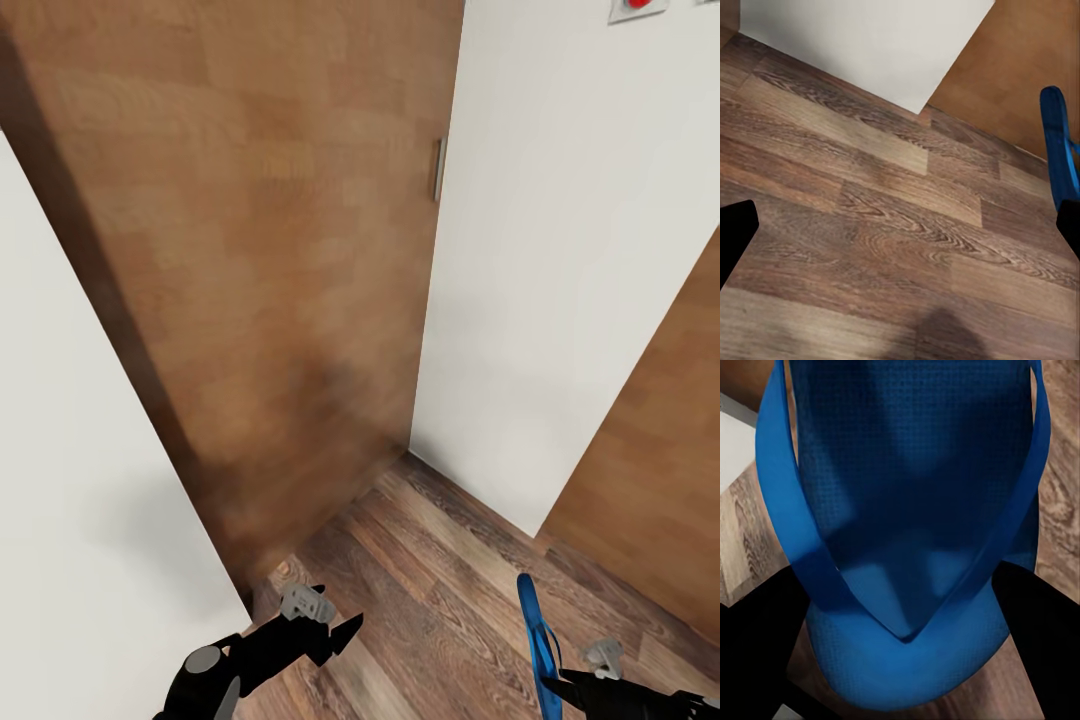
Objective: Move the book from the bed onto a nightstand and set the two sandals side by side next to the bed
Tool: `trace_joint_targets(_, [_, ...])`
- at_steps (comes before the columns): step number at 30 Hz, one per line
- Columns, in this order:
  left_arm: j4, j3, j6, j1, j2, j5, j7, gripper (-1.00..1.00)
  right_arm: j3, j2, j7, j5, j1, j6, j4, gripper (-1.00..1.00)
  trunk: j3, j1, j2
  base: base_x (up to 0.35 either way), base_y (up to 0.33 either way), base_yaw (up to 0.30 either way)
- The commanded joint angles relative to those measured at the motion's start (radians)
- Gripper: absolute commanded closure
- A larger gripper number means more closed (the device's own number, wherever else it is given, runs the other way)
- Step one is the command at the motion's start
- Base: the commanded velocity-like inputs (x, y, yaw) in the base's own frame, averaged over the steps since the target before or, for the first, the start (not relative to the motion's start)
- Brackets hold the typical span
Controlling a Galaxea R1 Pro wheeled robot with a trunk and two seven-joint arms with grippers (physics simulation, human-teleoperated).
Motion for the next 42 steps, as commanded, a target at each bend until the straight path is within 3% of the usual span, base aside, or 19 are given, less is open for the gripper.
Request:
trace_joint_targets(1, [-0.001,0.001,0.009,0.0,-0.001,0.006,-0.002,-1.0,0.009,0.0,0.0,-0.007,-0.001,-0.005,0.001,1.0,0.002,-0.004,0.007,0.0,0.0,0.0])
trace_joint_targets(42, [0.03,-0.018,0.01,0.0,-0.021,0.006,-0.001,-1.0,0.009,0.005,-0.003,-0.008,-0.001,-0.007,0.016,1.0,0.131,-0.161,0.294,0.0,0.0,0.0])
